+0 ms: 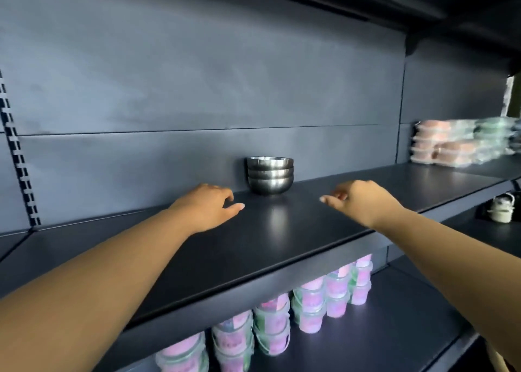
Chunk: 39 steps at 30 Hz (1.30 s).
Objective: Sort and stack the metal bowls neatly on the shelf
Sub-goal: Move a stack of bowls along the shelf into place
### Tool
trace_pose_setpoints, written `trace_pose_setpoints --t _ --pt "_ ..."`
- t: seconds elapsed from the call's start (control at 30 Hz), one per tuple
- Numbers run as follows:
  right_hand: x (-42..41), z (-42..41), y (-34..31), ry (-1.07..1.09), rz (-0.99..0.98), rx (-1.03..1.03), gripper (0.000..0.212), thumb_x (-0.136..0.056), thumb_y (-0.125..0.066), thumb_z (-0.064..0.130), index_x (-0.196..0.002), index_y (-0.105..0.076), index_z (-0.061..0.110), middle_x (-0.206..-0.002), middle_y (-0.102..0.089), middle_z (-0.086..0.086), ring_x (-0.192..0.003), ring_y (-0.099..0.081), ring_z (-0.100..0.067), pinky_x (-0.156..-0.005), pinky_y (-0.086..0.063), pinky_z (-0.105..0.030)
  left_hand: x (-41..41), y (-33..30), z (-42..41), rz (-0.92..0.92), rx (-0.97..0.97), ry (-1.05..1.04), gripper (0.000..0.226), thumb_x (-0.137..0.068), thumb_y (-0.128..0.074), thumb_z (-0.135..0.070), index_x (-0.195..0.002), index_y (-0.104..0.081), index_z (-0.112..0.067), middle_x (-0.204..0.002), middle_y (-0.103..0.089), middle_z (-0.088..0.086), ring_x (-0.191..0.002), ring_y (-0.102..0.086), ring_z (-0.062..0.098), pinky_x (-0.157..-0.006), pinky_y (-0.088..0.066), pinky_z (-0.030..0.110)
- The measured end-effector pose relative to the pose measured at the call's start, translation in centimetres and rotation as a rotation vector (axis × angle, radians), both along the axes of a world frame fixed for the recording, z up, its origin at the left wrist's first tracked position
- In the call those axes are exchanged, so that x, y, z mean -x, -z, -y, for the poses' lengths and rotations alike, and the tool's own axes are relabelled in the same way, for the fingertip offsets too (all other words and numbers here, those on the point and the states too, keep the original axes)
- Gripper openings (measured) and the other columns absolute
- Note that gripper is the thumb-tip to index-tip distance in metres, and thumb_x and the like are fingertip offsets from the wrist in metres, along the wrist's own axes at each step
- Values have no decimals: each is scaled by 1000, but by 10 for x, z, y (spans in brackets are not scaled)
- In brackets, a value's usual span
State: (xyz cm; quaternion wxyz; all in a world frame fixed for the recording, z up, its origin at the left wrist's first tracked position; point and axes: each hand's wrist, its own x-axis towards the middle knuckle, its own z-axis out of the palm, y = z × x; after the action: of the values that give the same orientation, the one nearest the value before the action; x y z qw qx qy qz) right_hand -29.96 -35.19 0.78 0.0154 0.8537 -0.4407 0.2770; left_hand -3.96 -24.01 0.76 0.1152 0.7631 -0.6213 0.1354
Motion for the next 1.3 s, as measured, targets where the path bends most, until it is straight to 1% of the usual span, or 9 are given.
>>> trace_pose_setpoints --t 0.13,0.3,0.43,0.53,0.67,0.8,1.07,1.17,1.3 --pt "-22 55 3 -87 63 -51 43 -85 -50 53 -94 -64 13 -99 -68 -8 -98 -59 -28 -76 -44 -32 -4 -2 31 -18 15 -100 40 -90 -39 -54 -106 -59 -22 -110 -60 1 -94 -49 17 -80 -41 30" --pt "-64 121 2 -240 142 -114 47 -81 -53 56 -103 -61 15 -109 -64 -6 -105 -56 -26 -83 -44 -34 -1 0 73 -187 88 -211 42 -89 -41 -55 -109 -59 -23 -113 -61 -1 -105 -54 19 -86 -42 29" --pt "-94 176 -3 -379 398 -324 72 -77 -59 57 -131 -44 11 -132 -51 -9 -122 -47 -26 -90 -36 -30 4 -6 118 -635 363 -292 45 -86 -45 -57 -110 -57 -20 -119 -59 0 -110 -52 18 -90 -36 26" --pt "-113 204 2 -532 514 -611 83 -75 -58 59 -140 -30 16 -146 -35 -3 -132 -36 -21 -99 -29 -28 9 -8 149 -1043 553 -252 49 -87 -40 -58 -120 -47 -22 -137 -47 5 -126 -43 22 -108 -32 38" --pt "-137 218 15 -737 588 -812 63 -71 -63 55 -125 -42 29 -134 -50 7 -117 -49 -12 -101 -36 -28 23 -3 186 -1308 595 -192 66 -88 -32 -62 -146 -18 -33 -152 -26 -11 -140 -25 17 -114 -20 40" --pt "-150 214 19 -792 662 -981 60 -58 -68 58 -111 -47 36 -122 -57 12 -112 -54 -13 -100 -42 -43 31 4 207 -1508 633 -54 61 -89 -27 -63 -139 -36 -29 -141 -48 -2 -126 -49 18 -109 -35 42" --pt "-159 150 5 -878 751 -996 55 -52 -70 59 -98 -52 37 -108 -61 19 -102 -58 -7 -86 -45 -33 30 -15 146 -1468 744 -85 67 -91 -25 -60 -138 -37 -14 -136 -52 9 -122 -53 23 -105 -41 40" --pt "-169 94 -11 -921 739 -954 50 -57 -69 61 -96 -52 35 -103 -61 18 -98 -58 -10 -83 -45 -34 28 -30 86 -1435 791 -126 69 -91 -24 -60 -136 -40 -10 -134 -53 10 -121 -53 24 -103 -42 39" --pt "-190 -20 -18 -999 725 -947 62 -42 -65 68 -91 -51 33 -98 -62 15 -83 -62 -13 -76 -48 -34 15 -37 -32 -1352 857 -228 74 -89 -24 -63 -138 -38 -9 -136 -51 10 -122 -52 25 -104 -42 41"
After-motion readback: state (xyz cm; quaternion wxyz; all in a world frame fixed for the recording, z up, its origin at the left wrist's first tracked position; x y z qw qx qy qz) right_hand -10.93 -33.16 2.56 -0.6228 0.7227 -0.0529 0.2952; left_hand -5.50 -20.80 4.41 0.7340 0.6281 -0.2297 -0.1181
